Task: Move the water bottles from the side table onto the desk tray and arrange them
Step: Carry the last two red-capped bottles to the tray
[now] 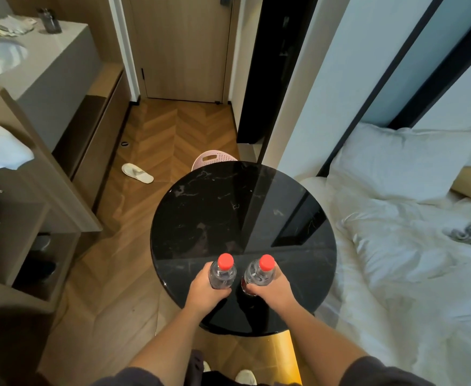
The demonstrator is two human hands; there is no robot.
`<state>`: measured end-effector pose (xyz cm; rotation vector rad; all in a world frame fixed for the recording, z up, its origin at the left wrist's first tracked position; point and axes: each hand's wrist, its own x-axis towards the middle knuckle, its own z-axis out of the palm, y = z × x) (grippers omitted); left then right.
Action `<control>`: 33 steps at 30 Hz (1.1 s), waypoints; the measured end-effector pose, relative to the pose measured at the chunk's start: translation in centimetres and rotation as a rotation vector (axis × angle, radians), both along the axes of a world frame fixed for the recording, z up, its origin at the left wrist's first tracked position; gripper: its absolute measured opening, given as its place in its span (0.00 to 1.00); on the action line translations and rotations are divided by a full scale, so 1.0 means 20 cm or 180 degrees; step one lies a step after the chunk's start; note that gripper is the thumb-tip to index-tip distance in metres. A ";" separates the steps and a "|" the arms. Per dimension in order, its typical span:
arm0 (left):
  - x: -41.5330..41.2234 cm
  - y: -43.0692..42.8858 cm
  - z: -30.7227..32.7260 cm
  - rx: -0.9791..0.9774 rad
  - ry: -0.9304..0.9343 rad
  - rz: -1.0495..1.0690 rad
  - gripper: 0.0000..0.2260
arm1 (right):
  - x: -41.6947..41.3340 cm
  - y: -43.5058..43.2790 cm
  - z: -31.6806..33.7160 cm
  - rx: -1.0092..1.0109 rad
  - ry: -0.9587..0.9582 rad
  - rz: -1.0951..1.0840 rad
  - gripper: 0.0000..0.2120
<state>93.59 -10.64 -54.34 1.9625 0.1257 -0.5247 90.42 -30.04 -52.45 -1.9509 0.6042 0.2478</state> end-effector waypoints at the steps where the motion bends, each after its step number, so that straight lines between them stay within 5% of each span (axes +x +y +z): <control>1: 0.00 0.00 0.00 -0.0018 0.0015 0.0020 0.22 | 0.00 0.00 0.00 0.0016 -0.0006 -0.0059 0.26; 9: 0.06 0.08 0.13 -0.0237 -0.0210 0.0051 0.24 | 0.13 -0.07 0.22 0.0320 -0.0659 -0.0319 0.24; 15: 0.16 0.10 0.35 -0.0432 -0.0585 -0.0055 0.26 | 0.28 -0.06 0.50 0.1286 -0.1210 -0.0383 0.32; 23: 0.18 0.13 0.53 -0.0461 -0.0855 0.0100 0.27 | 0.43 0.06 0.57 0.2981 -0.0843 -0.0469 0.33; 33: 0.05 0.21 0.62 -0.0352 -0.1082 0.1219 0.28 | 0.60 0.19 0.63 0.2711 -0.0825 0.0513 0.35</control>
